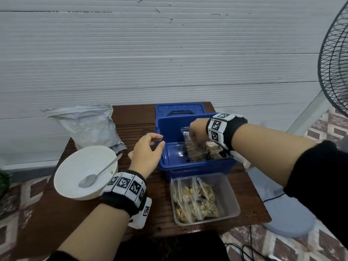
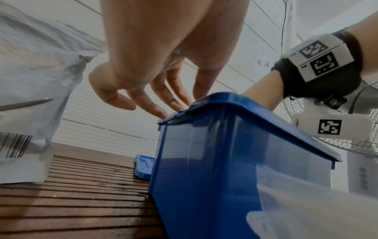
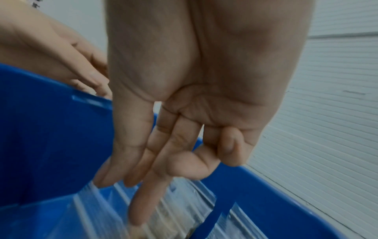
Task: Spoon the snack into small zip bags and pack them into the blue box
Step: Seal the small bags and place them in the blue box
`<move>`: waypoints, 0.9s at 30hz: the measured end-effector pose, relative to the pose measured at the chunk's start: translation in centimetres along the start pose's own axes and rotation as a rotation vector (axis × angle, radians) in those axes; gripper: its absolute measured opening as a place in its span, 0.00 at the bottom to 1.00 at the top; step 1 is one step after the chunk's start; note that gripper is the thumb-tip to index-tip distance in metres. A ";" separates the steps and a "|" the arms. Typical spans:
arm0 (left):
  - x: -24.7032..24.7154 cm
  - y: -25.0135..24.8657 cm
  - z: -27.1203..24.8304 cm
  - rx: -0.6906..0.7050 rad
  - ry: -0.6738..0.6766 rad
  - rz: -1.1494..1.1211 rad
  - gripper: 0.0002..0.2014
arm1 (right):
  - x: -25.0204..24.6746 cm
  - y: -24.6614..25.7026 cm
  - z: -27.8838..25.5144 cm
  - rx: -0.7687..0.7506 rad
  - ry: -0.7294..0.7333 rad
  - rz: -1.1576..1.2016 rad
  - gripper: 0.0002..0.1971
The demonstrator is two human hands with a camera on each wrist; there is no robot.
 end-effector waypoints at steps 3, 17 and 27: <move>-0.2 -0.6 -1.2 0.006 0.007 0.026 0.09 | -1.2 1.6 -3.7 -0.039 -0.112 0.159 0.04; 1.1 -1.5 -8.1 0.061 -0.011 0.184 0.05 | 12.7 8.9 -13.2 0.220 -0.318 0.443 0.19; 3.6 -1.8 -11.8 0.160 0.051 0.219 0.07 | 16.0 9.9 -15.1 0.383 -0.874 0.524 0.06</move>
Point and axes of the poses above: each hand's wrist, its own z-axis towards the middle knuckle, its own x-axis out of the palm, y = z × x, the point moved 1 cm from there along z, towards the middle knuckle, and after that the axes turned 10 degrees about -x, right-handed, at the moved point
